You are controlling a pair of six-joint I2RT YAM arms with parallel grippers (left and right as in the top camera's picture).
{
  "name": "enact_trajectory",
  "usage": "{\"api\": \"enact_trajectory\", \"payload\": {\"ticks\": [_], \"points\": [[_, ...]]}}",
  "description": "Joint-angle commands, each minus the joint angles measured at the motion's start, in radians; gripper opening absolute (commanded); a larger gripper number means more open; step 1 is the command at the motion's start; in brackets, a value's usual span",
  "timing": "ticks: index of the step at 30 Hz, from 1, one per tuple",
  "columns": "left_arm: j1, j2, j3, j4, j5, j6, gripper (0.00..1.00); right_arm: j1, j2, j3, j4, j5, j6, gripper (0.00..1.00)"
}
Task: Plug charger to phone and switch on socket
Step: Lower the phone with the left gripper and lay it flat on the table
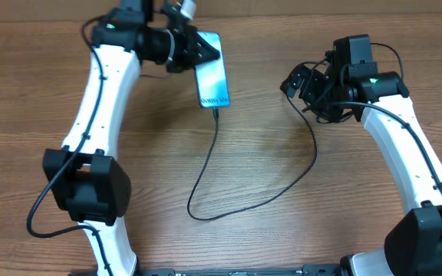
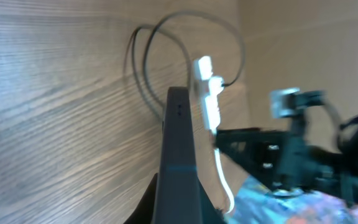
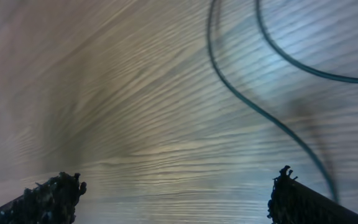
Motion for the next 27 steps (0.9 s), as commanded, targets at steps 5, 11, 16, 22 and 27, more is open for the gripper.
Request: {"api": "enact_trajectory", "payload": {"ticks": [5, 11, 16, 22, 27], "points": [[-0.05, -0.006, -0.196, 0.138, -0.064, 0.008, 0.04, -0.006, -0.032, 0.009, -0.058, 0.085, -0.01, 1.0], [-0.057, -0.005, -0.365, 0.284, -0.064, -0.06, 0.04, -0.006, -0.032, 0.009, -0.063, 0.085, -0.01, 1.0], [-0.061, -0.005, -0.523, 0.39, -0.099, -0.122, 0.04, -0.006, -0.032, 0.009, -0.063, 0.085, -0.01, 1.0], [-0.061, 0.004, -0.6, 0.435, -0.117, -0.136, 0.04, -0.006, -0.032, 0.009, -0.063, 0.085, -0.01, 1.0], [-0.062, 0.033, -0.609, 0.438, -0.113, -0.136, 0.04, -0.006, -0.032, 0.009, -0.063, 0.085, -0.01, 1.0]]}}
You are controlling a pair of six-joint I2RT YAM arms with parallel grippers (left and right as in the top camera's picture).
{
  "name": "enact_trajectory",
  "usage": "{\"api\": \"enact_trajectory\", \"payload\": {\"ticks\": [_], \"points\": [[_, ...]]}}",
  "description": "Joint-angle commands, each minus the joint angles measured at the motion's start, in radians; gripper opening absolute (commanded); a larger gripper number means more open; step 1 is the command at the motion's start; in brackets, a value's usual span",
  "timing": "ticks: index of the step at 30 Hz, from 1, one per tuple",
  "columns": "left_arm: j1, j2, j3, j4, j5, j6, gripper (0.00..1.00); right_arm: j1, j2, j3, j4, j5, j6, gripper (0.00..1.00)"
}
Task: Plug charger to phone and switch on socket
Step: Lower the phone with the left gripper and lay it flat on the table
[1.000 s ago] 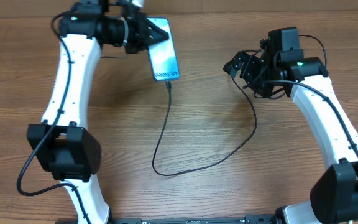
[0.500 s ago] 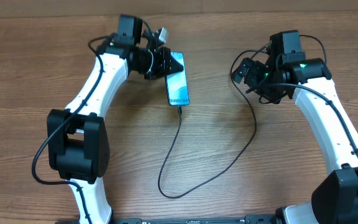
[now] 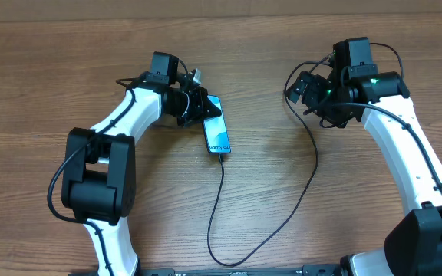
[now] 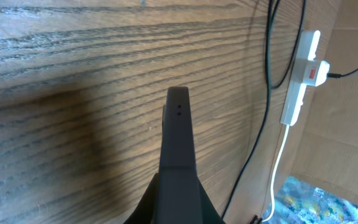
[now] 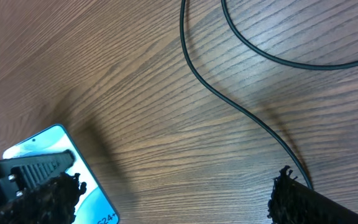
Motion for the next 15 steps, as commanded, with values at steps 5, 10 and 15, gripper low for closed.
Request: {"api": "enact_trajectory", "payload": {"ticks": [5, 10, 15], "points": [[-0.01, 0.062, -0.003, 0.009, 0.014, -0.017, 0.04, -0.006, -0.028, 0.009, 0.004, 0.014, -0.005, 1.0], [-0.01, 0.089, -0.003, 0.008, 0.02, -0.017, 0.04, -0.006, -0.028, 0.009, 0.005, 0.015, -0.006, 1.0], [-0.01, 0.093, -0.003, 0.006, 0.008, -0.014, 0.04, -0.006, -0.028, 0.009, 0.005, 0.017, -0.005, 1.0]]}}
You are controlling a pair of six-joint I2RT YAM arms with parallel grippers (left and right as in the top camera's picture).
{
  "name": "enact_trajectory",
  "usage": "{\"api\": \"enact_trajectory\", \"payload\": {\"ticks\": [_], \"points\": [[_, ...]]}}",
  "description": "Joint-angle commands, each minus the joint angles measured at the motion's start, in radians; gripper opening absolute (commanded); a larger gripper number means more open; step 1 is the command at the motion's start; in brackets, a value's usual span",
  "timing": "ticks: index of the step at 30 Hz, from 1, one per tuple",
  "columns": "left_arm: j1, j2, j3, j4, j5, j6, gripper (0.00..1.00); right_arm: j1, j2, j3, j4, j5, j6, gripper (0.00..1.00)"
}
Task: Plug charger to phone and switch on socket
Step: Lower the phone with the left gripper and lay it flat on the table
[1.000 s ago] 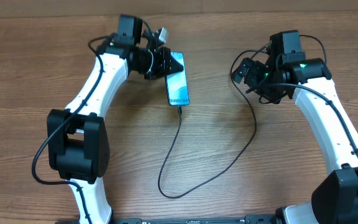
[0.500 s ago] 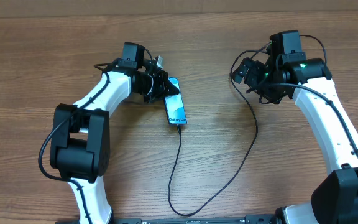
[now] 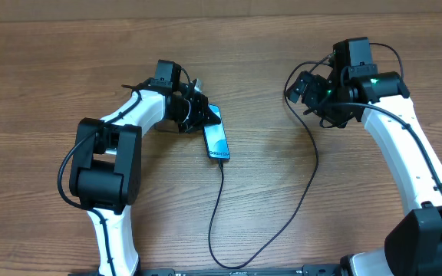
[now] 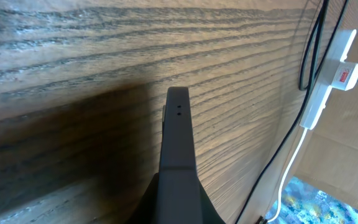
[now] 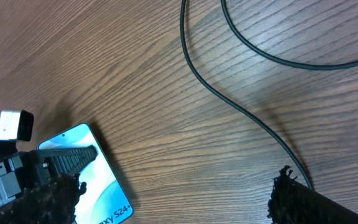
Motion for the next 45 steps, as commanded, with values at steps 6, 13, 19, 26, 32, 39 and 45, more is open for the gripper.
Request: {"api": "enact_trajectory", "payload": {"ticks": [6, 13, 19, 26, 32, 39, 45], "points": [[-0.01, 0.007, -0.005, -0.004, -0.014, -0.005, 0.04, -0.006, -0.028, 0.009, 0.005, 0.017, -0.005, 1.0], [-0.01, 0.032, -0.008, -0.009, -0.014, -0.005, 0.04, -0.006, -0.028, 0.009, 0.005, 0.017, -0.005, 1.0], [-0.01, 0.039, -0.014, -0.009, -0.014, -0.005, 0.04, -0.006, -0.028, 0.009, 0.005, 0.017, -0.005, 1.0], [-0.01, 0.039, -0.015, -0.011, -0.037, -0.005, 0.07, -0.006, -0.028, 0.009, 0.004, 0.017, -0.005, 1.0], [-0.01, 0.039, -0.015, -0.011, -0.038, -0.005, 0.2, -0.006, -0.028, 0.009, 0.005, 0.017, -0.005, 1.0], [-0.01, 0.039, -0.015, -0.019, -0.039, -0.005, 0.21, -0.006, -0.028, 0.009, 0.004, 0.017, -0.005, 1.0], [-0.01, 0.039, -0.015, -0.027, -0.041, -0.005, 0.22, -0.006, -0.028, 0.009, 0.004, 0.017, -0.005, 1.0]]}}
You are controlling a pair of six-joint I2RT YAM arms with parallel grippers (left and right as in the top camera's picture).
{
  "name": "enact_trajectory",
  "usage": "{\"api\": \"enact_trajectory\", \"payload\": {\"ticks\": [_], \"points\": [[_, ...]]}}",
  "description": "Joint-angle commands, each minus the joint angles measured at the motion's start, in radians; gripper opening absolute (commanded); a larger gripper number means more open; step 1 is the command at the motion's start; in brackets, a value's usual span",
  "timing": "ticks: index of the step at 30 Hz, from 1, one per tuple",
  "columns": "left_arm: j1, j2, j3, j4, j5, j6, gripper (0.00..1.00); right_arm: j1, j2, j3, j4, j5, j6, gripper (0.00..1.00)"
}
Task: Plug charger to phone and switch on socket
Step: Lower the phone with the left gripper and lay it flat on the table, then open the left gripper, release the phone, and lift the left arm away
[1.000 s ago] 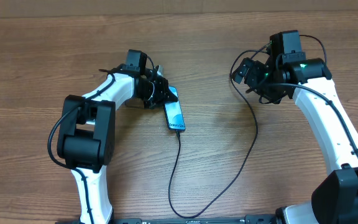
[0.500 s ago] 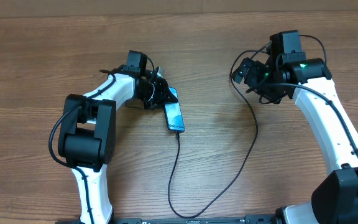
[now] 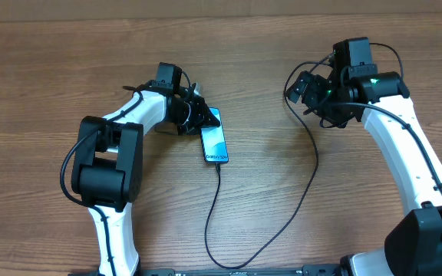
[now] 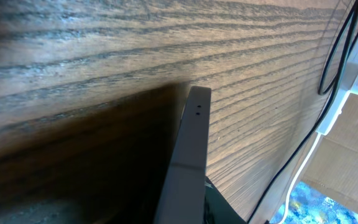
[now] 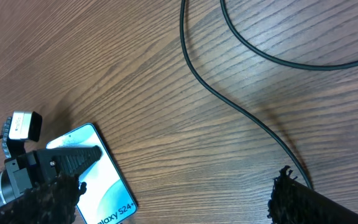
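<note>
The phone (image 3: 215,143) lies lit-screen-up on the wooden table (image 3: 52,92), with the black charger cable (image 3: 314,165) plugged into its near end. My left gripper (image 3: 199,119) is shut on the phone's far end. In the left wrist view the phone's grey edge (image 4: 190,149) leans right, close over its own shadow. The white socket strip (image 4: 345,87) with a red switch shows only there, at the far right. My right gripper (image 5: 173,208) hovers open over the cable (image 5: 229,102), and the phone (image 5: 101,177) is at that view's lower left.
The cable runs from the phone towards the near edge, loops right and climbs up past my right wrist (image 3: 336,88). A white lead (image 4: 291,186) hangs from the socket strip beyond the table edge.
The phone has settled a little to the left and lower on the table, and its edge now leans right in the left wrist view. The right arm has not moved.
My left gripper first held the plugged-in phone high at the table's far edge. Later it held the phone down by the table's middle, and then lower still. Now the phone lies on the wood. My right gripper has stayed open above the cable.
</note>
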Motion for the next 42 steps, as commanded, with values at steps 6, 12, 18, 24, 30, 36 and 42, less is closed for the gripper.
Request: {"api": "enact_trajectory", "payload": {"ticks": [6, 12, 18, 24, 30, 36, 42], "points": [[-0.01, 0.014, -0.013, -0.015, -0.008, -0.002, 0.22, -0.006, -0.028, 0.009, 0.0, 0.014, -0.005, 1.0], [-0.01, 0.014, -0.013, -0.035, -0.042, -0.003, 0.27, -0.006, -0.028, 0.009, -0.007, 0.015, -0.006, 1.0], [-0.01, 0.014, -0.013, -0.085, -0.107, -0.006, 0.34, -0.006, -0.028, 0.009, -0.006, 0.015, -0.005, 1.0], [-0.01, 0.014, -0.013, -0.121, -0.156, -0.015, 0.42, -0.006, -0.028, 0.009, -0.007, 0.015, -0.006, 1.0], [-0.009, 0.014, -0.013, -0.162, -0.225, -0.033, 0.5, -0.006, -0.028, 0.009, -0.007, 0.015, -0.005, 1.0], [-0.009, 0.014, -0.013, -0.207, -0.286, -0.033, 0.52, -0.006, -0.028, 0.009, -0.007, 0.015, -0.005, 1.0], [-0.009, 0.014, -0.013, -0.235, -0.316, -0.033, 0.54, -0.006, -0.028, 0.008, -0.007, 0.015, -0.006, 1.0]]}}
